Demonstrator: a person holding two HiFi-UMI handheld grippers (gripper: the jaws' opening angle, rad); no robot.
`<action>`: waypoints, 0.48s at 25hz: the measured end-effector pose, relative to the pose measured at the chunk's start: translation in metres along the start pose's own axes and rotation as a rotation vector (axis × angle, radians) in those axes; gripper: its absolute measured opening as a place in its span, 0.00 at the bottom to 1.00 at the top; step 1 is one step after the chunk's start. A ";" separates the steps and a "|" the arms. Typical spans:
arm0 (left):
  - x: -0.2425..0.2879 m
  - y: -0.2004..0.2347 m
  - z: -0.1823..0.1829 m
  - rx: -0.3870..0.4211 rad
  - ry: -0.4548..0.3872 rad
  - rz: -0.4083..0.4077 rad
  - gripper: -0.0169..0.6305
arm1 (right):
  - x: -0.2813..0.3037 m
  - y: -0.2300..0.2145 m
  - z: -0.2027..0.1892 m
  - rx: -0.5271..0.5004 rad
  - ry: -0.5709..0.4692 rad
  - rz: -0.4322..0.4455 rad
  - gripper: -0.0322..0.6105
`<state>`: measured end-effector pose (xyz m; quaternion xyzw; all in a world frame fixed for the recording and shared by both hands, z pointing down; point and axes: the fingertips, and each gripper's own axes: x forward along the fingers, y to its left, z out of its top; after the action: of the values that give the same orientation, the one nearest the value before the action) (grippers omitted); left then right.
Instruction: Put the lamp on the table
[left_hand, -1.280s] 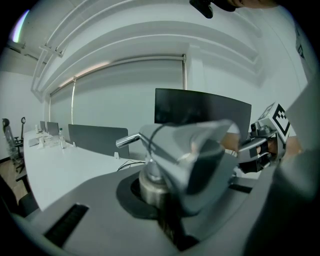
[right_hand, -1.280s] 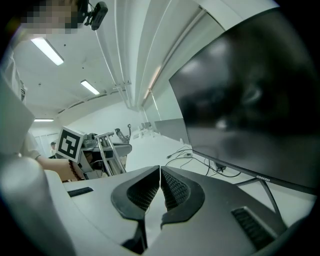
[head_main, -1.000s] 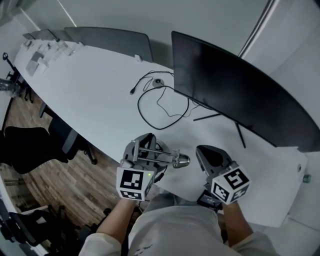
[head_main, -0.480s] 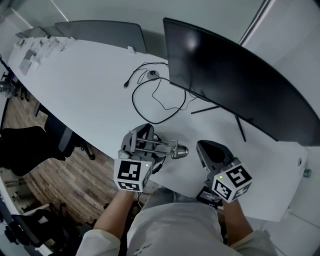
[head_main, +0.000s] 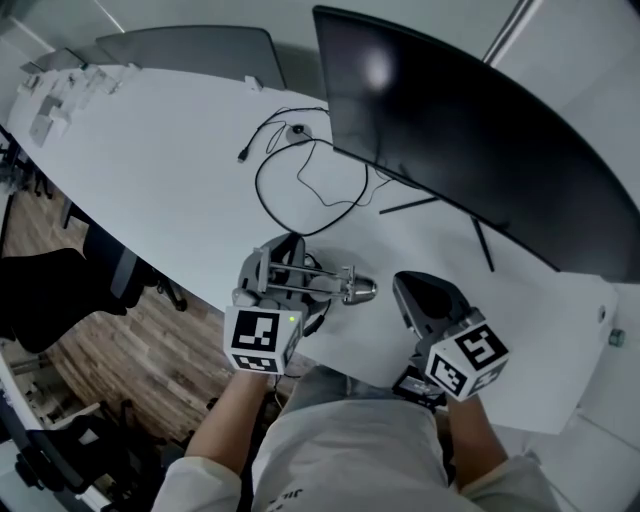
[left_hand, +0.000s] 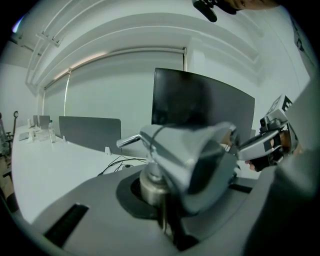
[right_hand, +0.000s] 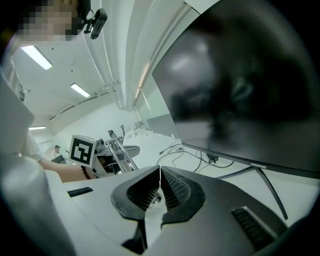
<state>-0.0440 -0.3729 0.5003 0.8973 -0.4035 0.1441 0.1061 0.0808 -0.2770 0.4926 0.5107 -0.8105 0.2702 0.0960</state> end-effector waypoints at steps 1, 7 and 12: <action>0.001 0.000 0.000 0.001 -0.001 0.000 0.05 | 0.000 0.000 -0.001 0.001 0.002 -0.001 0.10; 0.006 0.000 -0.002 -0.006 0.006 0.001 0.05 | -0.002 -0.006 -0.005 0.008 0.009 -0.011 0.10; 0.009 0.003 -0.002 -0.011 -0.002 0.011 0.05 | -0.004 -0.008 -0.005 0.010 0.008 -0.017 0.10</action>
<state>-0.0413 -0.3809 0.5053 0.8947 -0.4093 0.1415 0.1097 0.0894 -0.2743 0.4977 0.5169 -0.8044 0.2755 0.0991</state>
